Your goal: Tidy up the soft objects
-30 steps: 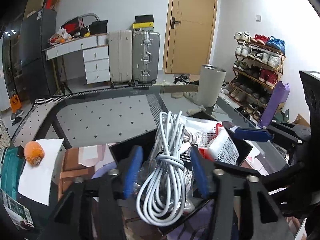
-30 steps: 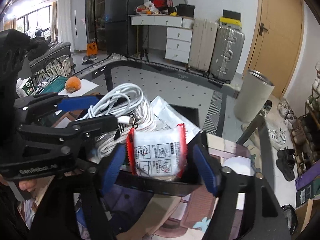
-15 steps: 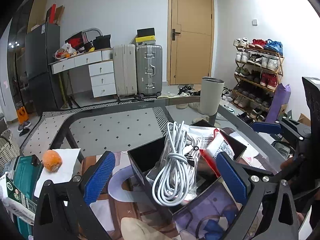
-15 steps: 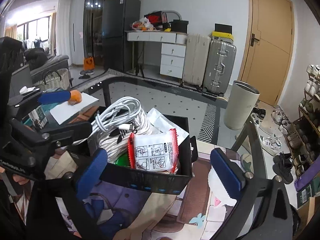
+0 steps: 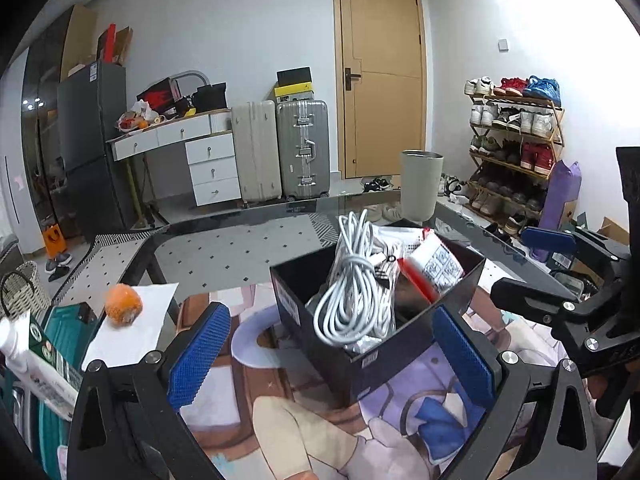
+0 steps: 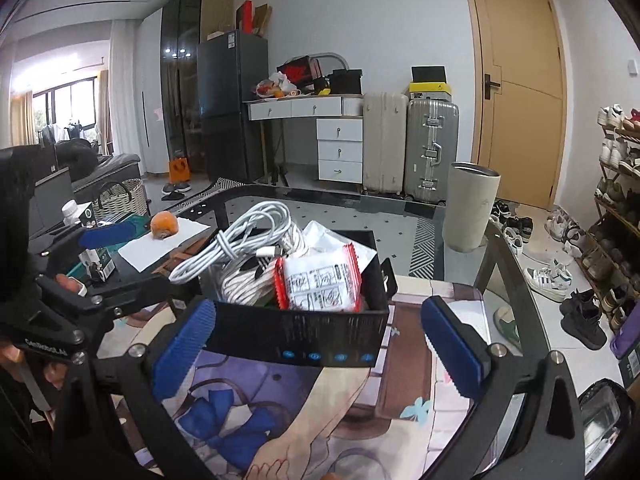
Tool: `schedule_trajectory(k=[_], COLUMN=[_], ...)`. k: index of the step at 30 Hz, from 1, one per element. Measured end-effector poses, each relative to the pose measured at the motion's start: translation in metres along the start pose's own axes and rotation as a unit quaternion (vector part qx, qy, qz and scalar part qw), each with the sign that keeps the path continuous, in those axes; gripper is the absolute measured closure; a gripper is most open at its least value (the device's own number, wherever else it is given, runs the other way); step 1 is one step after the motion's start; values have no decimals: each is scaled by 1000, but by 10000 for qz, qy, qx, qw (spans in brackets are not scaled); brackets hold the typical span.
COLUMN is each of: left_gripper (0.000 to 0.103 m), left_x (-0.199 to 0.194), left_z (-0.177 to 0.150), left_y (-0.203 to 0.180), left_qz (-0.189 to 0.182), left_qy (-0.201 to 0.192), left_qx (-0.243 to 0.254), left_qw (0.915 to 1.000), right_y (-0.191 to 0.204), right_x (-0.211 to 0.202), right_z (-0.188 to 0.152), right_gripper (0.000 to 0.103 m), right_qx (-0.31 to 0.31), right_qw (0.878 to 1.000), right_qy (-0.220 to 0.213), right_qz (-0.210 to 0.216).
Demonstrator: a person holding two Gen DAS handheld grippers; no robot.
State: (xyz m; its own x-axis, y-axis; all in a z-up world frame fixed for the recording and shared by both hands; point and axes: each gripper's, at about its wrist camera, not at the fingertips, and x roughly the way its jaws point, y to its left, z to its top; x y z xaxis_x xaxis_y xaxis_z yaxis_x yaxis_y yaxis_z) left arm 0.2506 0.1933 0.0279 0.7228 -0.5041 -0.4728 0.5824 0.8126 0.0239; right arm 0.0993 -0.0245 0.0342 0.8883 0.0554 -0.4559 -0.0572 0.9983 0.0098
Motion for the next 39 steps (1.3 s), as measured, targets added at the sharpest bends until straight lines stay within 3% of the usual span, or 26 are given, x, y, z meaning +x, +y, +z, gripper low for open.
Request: schedule_trajectory(k=[24,39], left_gripper=[1,0], left_x=[10,8], left_z=[-25,-25], left_y=[-2,0], left_qz=[58,56], left_qy=[-6,-85], left_qx=[-142,-133], left_qw=[9999,9999], right_y=[-5,-10], right_x=[0,-5], right_z=[-17,-18], right_gripper=[0,0], right_qx=[4,101], right_qw=[9990,9991], right_qy=[-11,-106], right_qz=[-439,-391])
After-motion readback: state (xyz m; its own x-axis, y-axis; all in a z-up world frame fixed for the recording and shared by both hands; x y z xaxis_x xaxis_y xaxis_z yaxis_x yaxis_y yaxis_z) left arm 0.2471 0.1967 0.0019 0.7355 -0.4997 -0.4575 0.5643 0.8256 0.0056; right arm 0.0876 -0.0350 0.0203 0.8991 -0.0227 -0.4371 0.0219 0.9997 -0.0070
